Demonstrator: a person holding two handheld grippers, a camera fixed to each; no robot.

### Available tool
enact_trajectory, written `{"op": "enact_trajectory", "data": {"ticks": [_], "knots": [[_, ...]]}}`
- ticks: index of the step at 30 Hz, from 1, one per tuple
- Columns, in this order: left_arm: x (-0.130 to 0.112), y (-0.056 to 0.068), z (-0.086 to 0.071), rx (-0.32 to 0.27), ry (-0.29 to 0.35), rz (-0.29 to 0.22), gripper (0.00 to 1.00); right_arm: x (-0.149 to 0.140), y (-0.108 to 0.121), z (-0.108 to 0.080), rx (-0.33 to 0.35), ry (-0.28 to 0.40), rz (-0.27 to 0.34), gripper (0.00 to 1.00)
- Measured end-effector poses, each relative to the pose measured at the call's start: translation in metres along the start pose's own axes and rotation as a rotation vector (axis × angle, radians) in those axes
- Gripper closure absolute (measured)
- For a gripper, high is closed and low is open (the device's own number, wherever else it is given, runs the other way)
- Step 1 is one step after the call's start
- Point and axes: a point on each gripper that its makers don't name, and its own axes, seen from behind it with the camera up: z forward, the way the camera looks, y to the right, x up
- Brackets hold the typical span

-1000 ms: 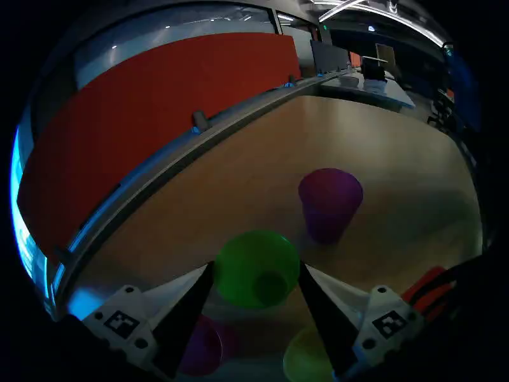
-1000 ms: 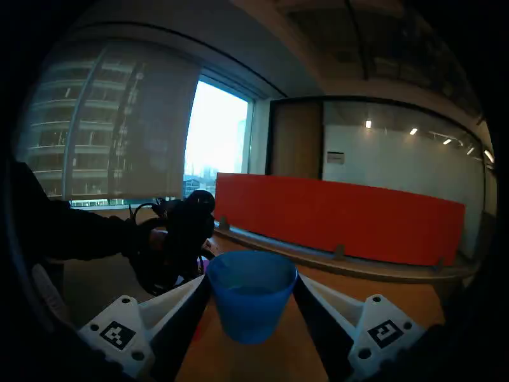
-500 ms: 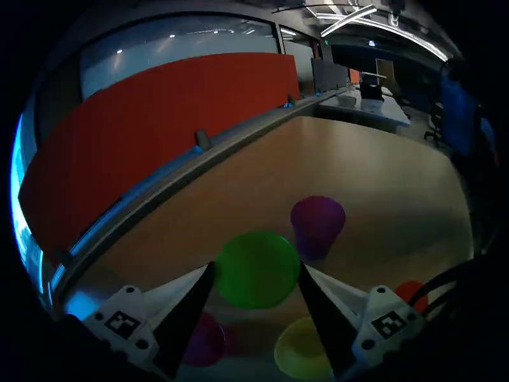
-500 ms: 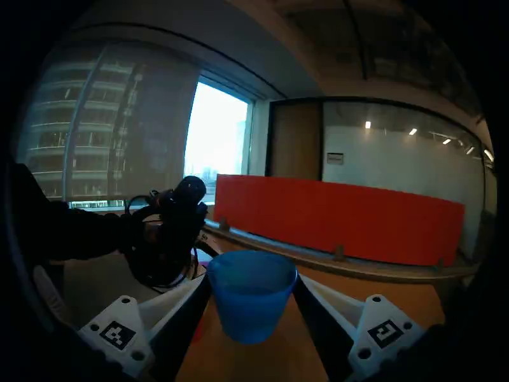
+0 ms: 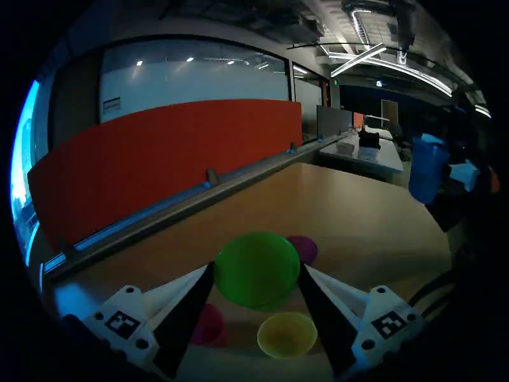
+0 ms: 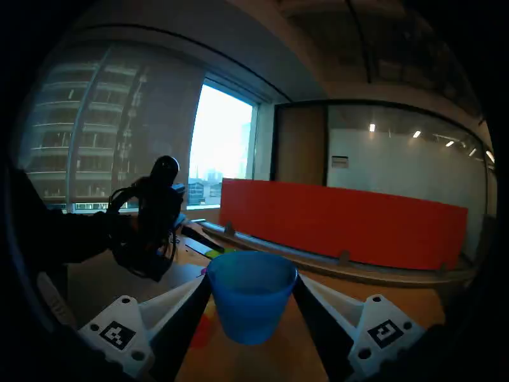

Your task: Pour water

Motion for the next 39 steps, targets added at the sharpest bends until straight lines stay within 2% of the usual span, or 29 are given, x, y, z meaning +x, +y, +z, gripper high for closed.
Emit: {"op": "enact_trajectory", "data": {"ticks": [8,17,23,32,39], "knots": [[0.025,0.002,-0.038,-0.005,0.101,-0.031,0.08,0.007,-0.01,0.007,0.019,0.008,-0.007,0.09],[0.043,0.024,-0.063,-0.041,0.204,-0.054,0.09,0.015,-0.021,0.014,0.044,0.014,-0.022,0.09],[0.05,0.033,-0.075,-0.047,0.25,-0.051,0.09,0.019,-0.027,0.018,0.058,0.013,-0.03,0.09],[0.048,0.029,-0.081,-0.024,0.263,-0.062,0.09,0.019,-0.031,0.023,0.07,0.012,-0.029,0.09],[0.047,0.033,-0.087,-0.027,0.275,-0.048,0.09,0.02,-0.03,0.026,0.076,0.01,-0.031,0.09]]}}
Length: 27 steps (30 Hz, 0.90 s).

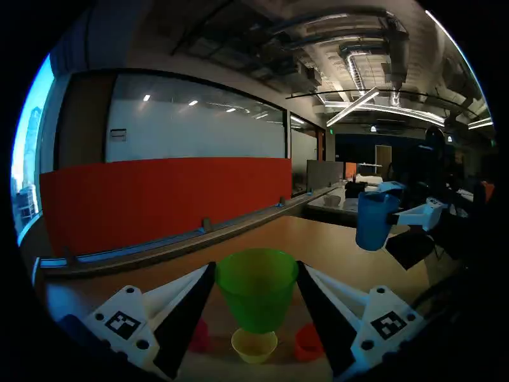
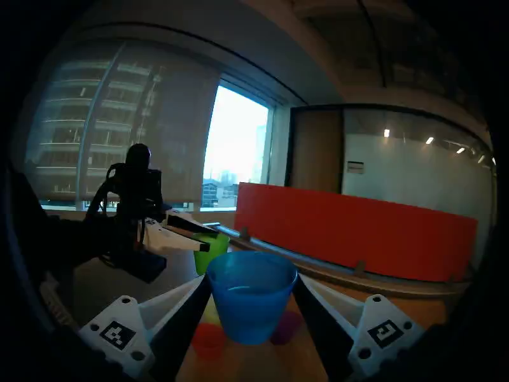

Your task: Pour water

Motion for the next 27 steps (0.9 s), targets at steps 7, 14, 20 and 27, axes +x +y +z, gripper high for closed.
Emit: {"op": "enact_trajectory", "data": {"ticks": [7,14,20,27], "knots": [[0.002,0.01,-0.008,-0.009,0.003,0.029,0.1,0.001,0.001,0.003,0.009,-0.011,-0.016,0.09],[0.003,0.025,-0.019,-0.032,0.006,0.038,0.1,0.003,0.003,0.008,0.02,-0.021,-0.049,0.09],[-0.003,0.035,-0.026,-0.051,-0.001,0.045,0.1,0.004,0.005,0.014,0.028,-0.03,-0.092,0.09],[-0.009,0.042,-0.03,-0.065,-0.004,0.046,0.1,0.007,0.008,0.024,0.043,-0.038,-0.162,0.09]]}}
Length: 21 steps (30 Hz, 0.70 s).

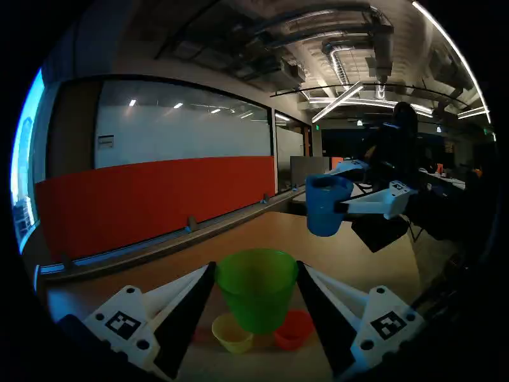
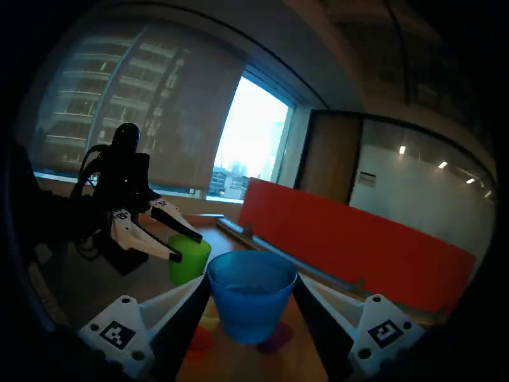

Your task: Pour water

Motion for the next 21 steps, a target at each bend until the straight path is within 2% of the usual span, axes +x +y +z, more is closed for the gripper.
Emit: {"op": "enact_trajectory", "data": {"ticks": [21], "knots": [[-0.014,0.031,-0.002,-0.065,0.008,0.014,0.1,0.025,0.003,0.041,0.045,0.012,-0.277,0.09]]}}
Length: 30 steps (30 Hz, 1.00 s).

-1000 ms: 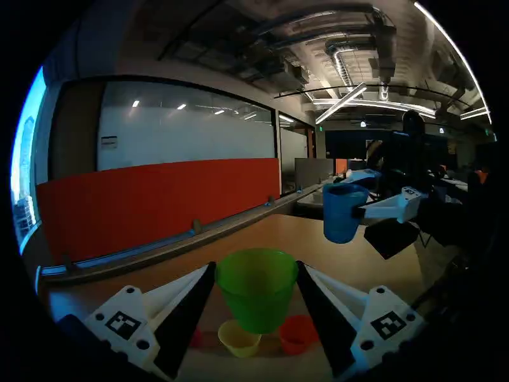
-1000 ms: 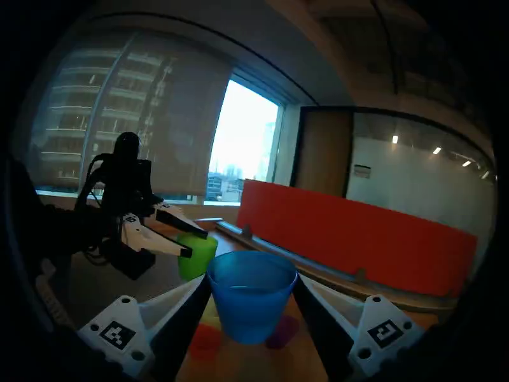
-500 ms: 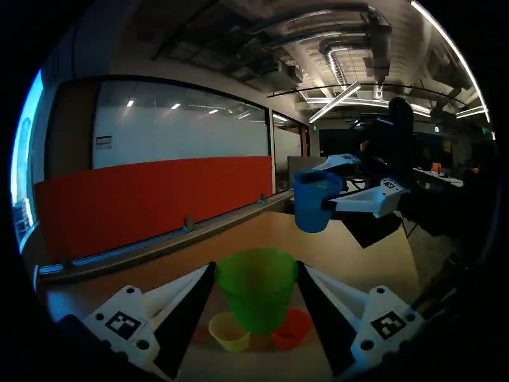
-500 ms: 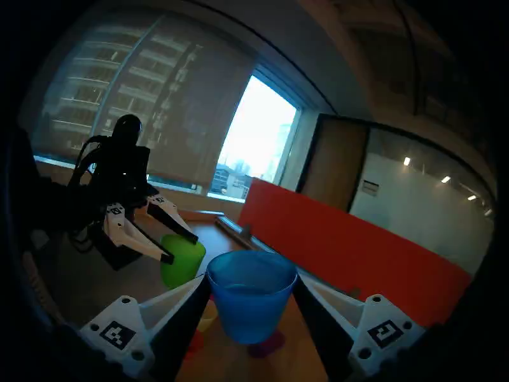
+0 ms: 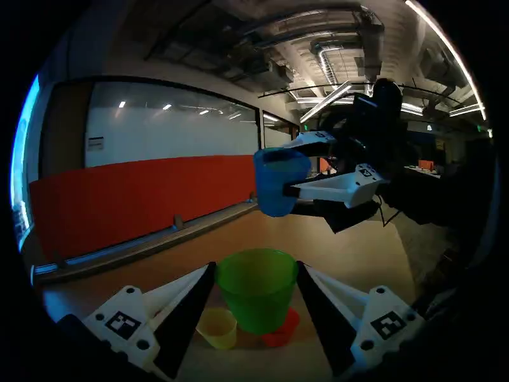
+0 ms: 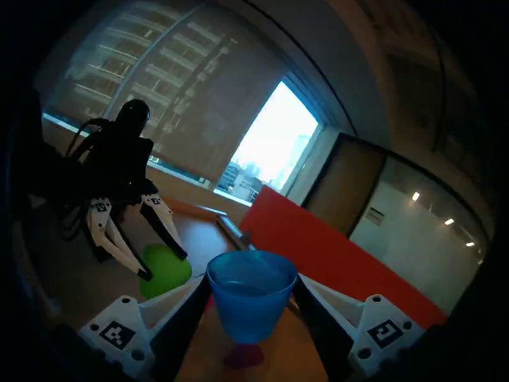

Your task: Pour water

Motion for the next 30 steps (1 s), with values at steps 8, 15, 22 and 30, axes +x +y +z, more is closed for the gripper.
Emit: {"op": "enact_trajectory", "data": {"ticks": [8,15,22,30], "knots": [[-0.002,0.01,0.003,-0.024,0.015,-0.011,0.1,0.012,0.003,0.014,0.005,0.013,-0.089,0.09],[-0.001,0.017,0.005,-0.047,0.025,-0.013,0.1,0.019,0.002,0.026,0.011,0.009,-0.187,0.09],[-0.001,0.021,0.009,-0.058,0.031,-0.012,0.1,0.028,0.0,0.034,0.014,0.008,-0.288,0.09],[0.002,0.021,0.012,-0.06,0.038,-0.012,0.1,0.033,0.0,0.042,0.013,0.0,-0.376,0.09]]}}
